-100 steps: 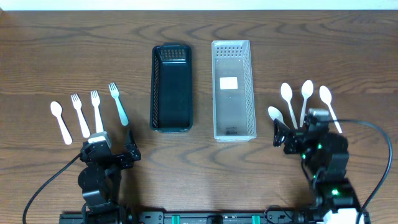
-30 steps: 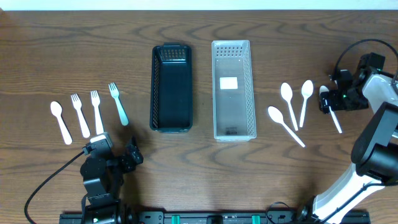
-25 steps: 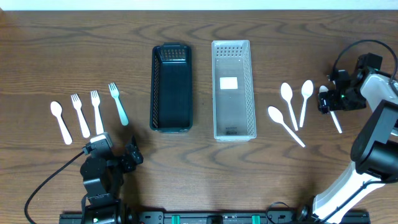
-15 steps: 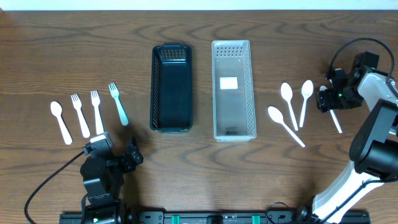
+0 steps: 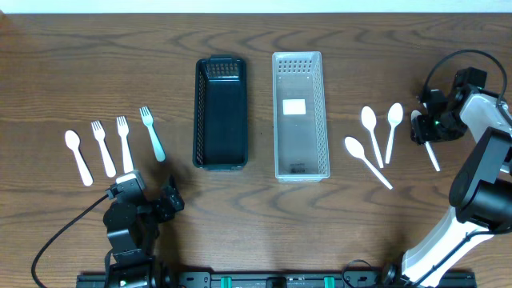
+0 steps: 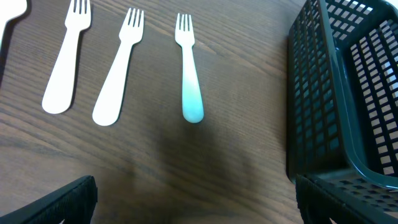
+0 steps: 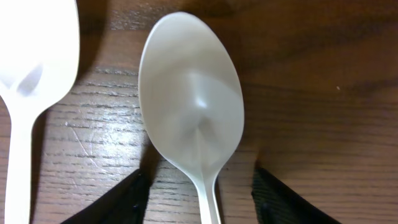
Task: Pack container
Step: 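Close the right gripper on the white spoon's handle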
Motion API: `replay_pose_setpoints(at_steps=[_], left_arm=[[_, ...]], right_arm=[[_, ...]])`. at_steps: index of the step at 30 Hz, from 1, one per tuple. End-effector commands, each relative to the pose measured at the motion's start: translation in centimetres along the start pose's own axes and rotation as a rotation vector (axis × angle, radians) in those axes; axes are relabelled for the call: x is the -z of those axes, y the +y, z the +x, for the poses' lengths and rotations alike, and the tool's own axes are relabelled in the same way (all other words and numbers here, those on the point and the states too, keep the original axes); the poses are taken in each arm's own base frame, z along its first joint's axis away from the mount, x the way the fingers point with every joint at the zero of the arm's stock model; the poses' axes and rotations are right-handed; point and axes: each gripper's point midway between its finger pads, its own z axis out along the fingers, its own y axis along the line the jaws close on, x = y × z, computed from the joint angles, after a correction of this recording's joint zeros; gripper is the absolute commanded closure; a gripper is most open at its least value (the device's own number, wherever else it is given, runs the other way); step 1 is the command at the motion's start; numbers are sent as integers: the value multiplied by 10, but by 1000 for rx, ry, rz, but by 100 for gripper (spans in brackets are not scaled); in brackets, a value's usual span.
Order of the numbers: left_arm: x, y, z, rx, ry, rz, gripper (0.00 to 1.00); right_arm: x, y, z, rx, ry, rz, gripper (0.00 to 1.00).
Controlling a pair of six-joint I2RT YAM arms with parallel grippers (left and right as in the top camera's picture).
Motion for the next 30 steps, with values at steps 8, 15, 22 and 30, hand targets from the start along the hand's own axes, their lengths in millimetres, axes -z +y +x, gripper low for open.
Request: replay_pose_setpoints(at_steps=[8,15,22,30], left_arm=[[0,2,4,15,17,-10,2],[0,2,4,15,17,-10,2],[0,2,3,15,16,-10,2],[0,2,3,15,16,-10,2]], right_arm=[[-7,5,0,-1,22,-2,55],[-7,5,0,-3,23,-3,62],[-7,5,0,-3,23,-3,69],[-7,5,0,-3,23,-3,78]])
